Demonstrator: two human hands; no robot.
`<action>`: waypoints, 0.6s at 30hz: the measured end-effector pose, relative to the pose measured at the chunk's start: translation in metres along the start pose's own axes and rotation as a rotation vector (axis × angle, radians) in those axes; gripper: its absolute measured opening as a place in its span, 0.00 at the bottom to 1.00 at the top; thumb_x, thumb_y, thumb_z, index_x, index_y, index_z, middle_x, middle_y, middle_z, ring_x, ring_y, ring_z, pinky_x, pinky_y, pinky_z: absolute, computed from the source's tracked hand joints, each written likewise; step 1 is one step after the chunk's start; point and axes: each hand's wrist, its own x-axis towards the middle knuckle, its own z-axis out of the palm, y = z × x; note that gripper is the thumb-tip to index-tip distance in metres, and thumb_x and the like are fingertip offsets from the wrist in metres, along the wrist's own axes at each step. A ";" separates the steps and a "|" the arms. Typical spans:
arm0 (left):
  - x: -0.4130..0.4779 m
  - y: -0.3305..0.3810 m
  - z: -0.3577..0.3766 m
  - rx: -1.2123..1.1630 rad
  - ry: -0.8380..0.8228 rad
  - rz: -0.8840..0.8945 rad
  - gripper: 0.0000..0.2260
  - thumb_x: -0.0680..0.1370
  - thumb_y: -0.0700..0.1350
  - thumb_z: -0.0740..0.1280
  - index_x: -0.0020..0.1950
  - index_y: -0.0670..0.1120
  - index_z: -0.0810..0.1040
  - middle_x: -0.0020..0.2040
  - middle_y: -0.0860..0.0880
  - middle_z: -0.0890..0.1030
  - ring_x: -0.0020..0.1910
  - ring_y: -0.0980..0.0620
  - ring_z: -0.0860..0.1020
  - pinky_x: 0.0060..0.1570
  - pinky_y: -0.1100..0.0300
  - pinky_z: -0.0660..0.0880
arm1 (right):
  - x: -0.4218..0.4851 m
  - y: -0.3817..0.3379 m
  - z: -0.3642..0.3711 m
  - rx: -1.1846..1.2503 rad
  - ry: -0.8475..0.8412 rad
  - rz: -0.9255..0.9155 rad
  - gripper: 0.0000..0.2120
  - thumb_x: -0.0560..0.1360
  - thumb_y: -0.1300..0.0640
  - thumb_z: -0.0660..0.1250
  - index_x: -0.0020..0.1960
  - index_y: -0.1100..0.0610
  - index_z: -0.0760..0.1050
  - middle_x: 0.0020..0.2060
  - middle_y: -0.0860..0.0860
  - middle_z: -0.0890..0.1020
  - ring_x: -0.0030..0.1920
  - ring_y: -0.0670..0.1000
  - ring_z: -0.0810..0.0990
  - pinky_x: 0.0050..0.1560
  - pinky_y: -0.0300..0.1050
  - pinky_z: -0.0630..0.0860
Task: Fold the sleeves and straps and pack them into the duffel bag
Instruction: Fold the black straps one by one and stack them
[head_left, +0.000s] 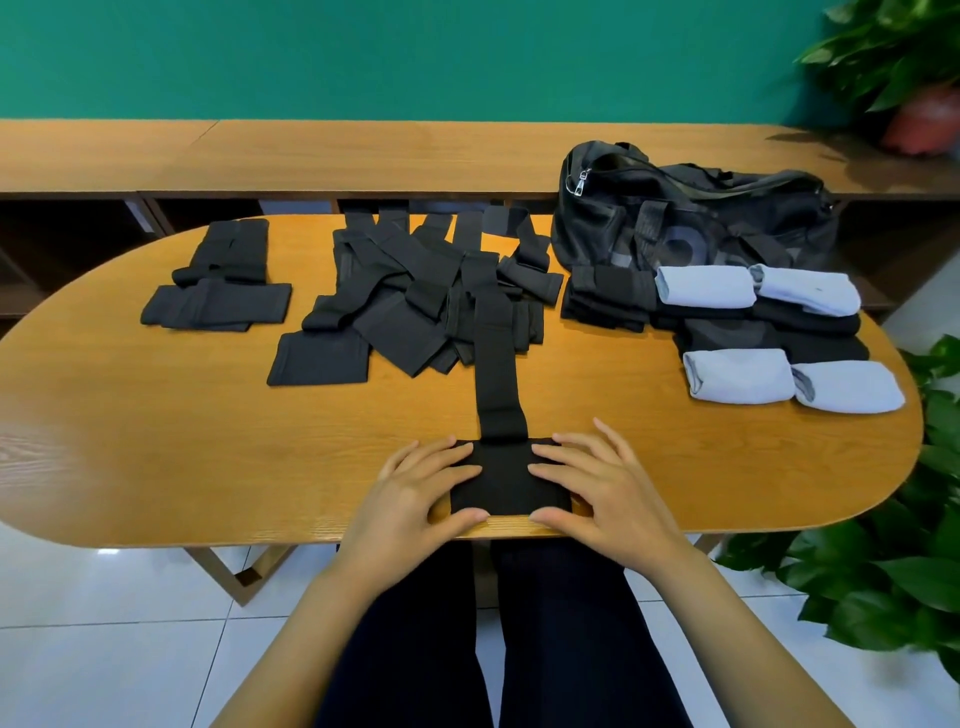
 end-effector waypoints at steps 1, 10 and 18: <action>-0.001 0.002 0.000 0.015 0.008 0.004 0.27 0.76 0.68 0.56 0.68 0.55 0.76 0.71 0.59 0.70 0.74 0.64 0.60 0.72 0.59 0.53 | 0.000 0.000 0.000 0.005 -0.005 -0.005 0.29 0.76 0.29 0.56 0.64 0.48 0.79 0.66 0.42 0.77 0.71 0.43 0.67 0.77 0.54 0.52; -0.004 0.009 0.000 0.023 0.139 0.026 0.26 0.81 0.65 0.52 0.56 0.51 0.84 0.61 0.55 0.81 0.67 0.59 0.72 0.65 0.66 0.59 | -0.009 -0.007 0.002 -0.031 0.093 -0.063 0.25 0.76 0.33 0.60 0.60 0.49 0.81 0.62 0.43 0.80 0.68 0.45 0.72 0.73 0.62 0.59; -0.014 0.015 0.008 -0.004 0.287 0.054 0.19 0.76 0.62 0.64 0.55 0.50 0.84 0.56 0.57 0.82 0.61 0.59 0.75 0.69 0.55 0.62 | -0.014 -0.015 0.003 -0.034 0.318 -0.084 0.19 0.81 0.43 0.60 0.51 0.54 0.85 0.48 0.45 0.86 0.55 0.47 0.80 0.71 0.60 0.64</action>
